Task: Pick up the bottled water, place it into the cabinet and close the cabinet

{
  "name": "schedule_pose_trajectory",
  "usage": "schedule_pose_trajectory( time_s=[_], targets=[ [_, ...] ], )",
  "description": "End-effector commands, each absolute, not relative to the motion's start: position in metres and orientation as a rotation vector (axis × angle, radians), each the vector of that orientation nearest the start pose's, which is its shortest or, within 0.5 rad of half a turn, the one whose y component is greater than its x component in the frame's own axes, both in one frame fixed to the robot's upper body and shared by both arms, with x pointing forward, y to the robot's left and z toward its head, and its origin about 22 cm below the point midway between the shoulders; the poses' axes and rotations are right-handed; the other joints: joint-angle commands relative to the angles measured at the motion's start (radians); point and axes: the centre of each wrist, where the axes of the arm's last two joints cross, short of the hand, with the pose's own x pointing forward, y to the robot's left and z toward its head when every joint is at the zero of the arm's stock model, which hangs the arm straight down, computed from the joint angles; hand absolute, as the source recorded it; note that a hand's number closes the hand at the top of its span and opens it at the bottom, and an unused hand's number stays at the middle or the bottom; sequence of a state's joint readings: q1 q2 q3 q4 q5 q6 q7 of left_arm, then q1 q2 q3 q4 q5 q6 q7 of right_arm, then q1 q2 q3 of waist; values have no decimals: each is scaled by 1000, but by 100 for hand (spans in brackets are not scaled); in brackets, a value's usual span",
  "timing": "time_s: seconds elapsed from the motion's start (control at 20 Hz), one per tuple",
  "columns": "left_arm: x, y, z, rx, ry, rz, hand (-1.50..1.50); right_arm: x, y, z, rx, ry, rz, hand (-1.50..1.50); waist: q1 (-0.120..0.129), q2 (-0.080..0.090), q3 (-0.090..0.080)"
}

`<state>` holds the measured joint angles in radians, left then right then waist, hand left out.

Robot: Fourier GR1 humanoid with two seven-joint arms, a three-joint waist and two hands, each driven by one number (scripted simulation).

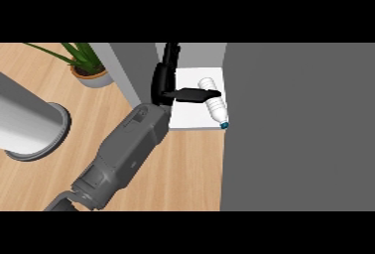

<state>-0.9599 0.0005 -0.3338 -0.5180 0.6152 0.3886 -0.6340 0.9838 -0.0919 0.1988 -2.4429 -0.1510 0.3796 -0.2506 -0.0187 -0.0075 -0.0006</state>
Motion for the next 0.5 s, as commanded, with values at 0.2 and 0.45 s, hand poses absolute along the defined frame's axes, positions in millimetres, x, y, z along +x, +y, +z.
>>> schedule_pose_trajectory(
  time_s=[0.2,0.45],
  targets=[
    [351,62,13,-412,-1847,43,-150,31,-233,123,231,-1818,64,-150,22,-3,0],
    [317,71,15,-472,-1895,48,-150,37,-234,117,204,-1835,93,-150,32,-3,0]
  ],
)
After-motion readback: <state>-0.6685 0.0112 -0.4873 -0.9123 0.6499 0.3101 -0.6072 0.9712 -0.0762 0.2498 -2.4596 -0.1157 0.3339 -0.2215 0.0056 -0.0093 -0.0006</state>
